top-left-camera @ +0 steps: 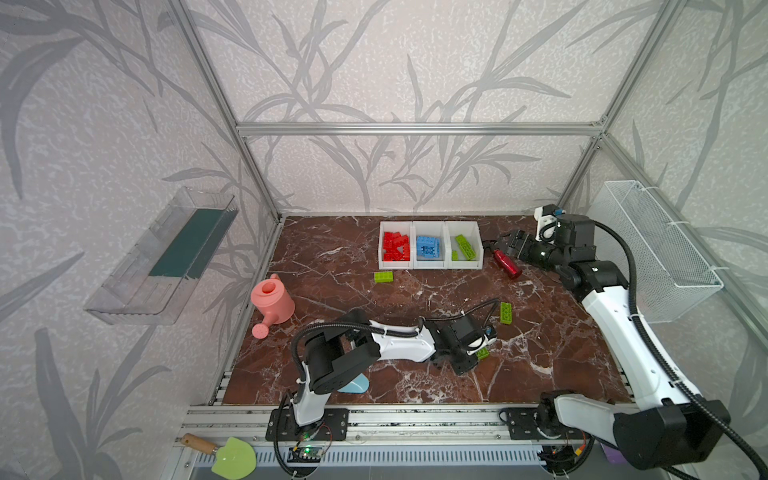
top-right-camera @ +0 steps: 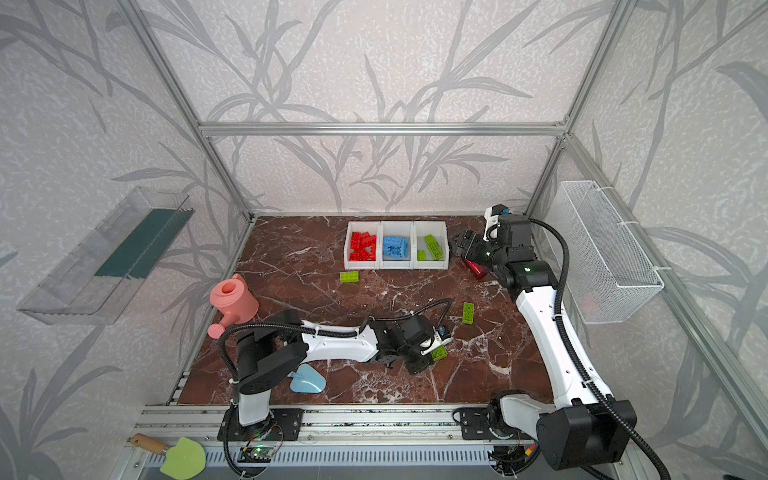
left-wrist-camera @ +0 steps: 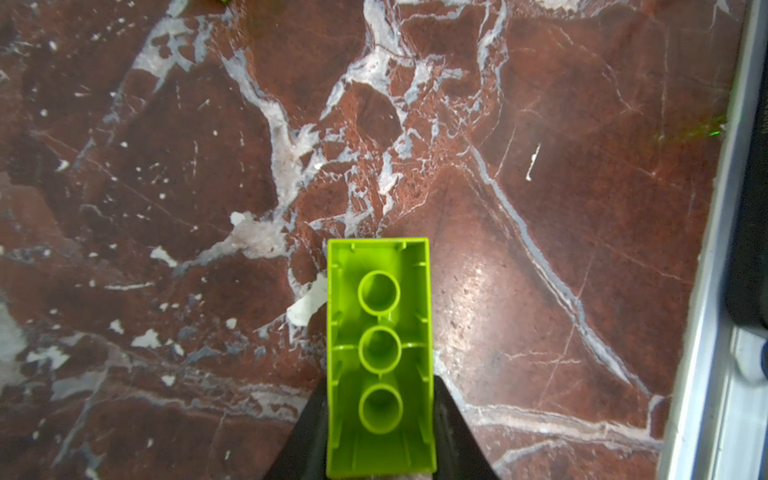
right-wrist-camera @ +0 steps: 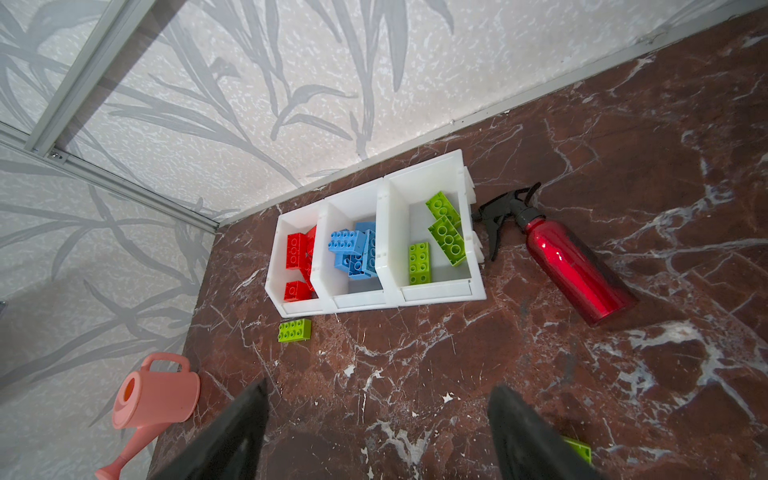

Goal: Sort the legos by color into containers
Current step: 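Grasp a green brick with the left gripper while the right gripper withdraws, then carry the green brick with the left gripper and drop it into the third compartment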

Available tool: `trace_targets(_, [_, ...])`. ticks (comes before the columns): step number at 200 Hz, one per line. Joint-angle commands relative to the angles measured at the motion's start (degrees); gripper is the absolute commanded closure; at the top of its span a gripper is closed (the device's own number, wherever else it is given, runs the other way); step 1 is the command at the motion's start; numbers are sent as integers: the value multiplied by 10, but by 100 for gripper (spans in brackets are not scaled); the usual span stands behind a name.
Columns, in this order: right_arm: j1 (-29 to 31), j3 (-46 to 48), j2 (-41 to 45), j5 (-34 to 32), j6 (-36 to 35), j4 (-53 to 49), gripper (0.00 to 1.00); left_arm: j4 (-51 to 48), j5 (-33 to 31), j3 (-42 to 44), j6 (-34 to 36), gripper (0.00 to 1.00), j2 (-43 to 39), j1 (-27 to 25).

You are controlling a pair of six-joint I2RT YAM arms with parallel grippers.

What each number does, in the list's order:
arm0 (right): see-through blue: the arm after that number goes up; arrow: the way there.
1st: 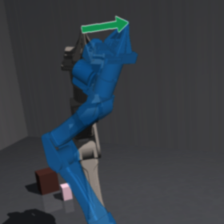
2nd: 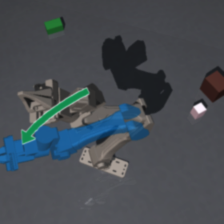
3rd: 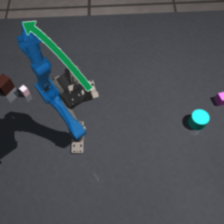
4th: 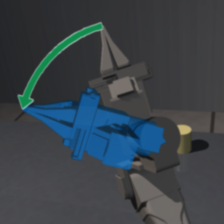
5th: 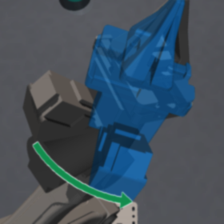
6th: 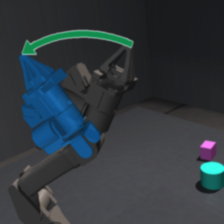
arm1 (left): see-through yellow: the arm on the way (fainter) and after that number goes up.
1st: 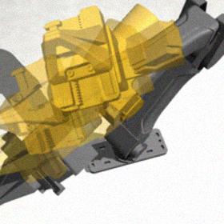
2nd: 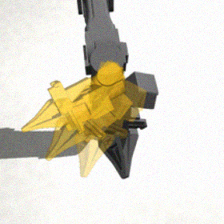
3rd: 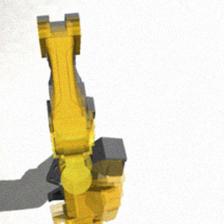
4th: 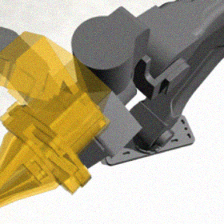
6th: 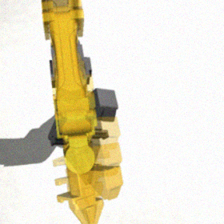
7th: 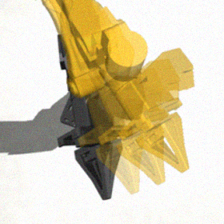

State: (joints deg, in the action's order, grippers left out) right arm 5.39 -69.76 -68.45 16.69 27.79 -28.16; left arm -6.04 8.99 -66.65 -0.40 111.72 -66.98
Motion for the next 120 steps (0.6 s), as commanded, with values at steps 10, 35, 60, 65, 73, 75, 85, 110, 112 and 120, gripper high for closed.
trace_targets(10, [0, 19, 37, 6, -7, -22, 16, -26, -24, -10, 14, 76, -24, -2])
trace_targets(35, [0, 45, 62, 3, -7, -26, 16, -28, -44, 2, 13, 77, -59, -2])
trace_targets(60, [0, 87, 89, -3, -5, -25, 16, -40, -65, 9, 13, 77, -97, 1])
trace_targets(65, [0, 98, 95, -5, -3, -20, 16, -44, -68, 10, 14, 77, -106, 2])
trace_targets(73, [0, 118, 107, -10, 1, -18, 16, -49, -73, 12, 16, 77, -119, 5])
trace_targets(75, [0, 123, 110, -12, 1, -18, 16, -50, -74, 12, 16, 77, -122, 6])
trace_targets(85, [0, 147, 124, -19, 3, -15, 16, -57, -79, 11, 17, 77, -137, 12])
trace_targets(110, [-1, 205, 161, -29, 15, 1, 16, -74, -80, -2, 16, 76, -170, 35])
trace_targets(112, [-1, 209, 163, -30, 16, 2, 16, -76, -80, -4, 17, 76, -172, 37])
trace_targets(120, [-1, 228, 174, -31, 21, 7, 16, -85, -80, -13, 19, 76, -179, 45])
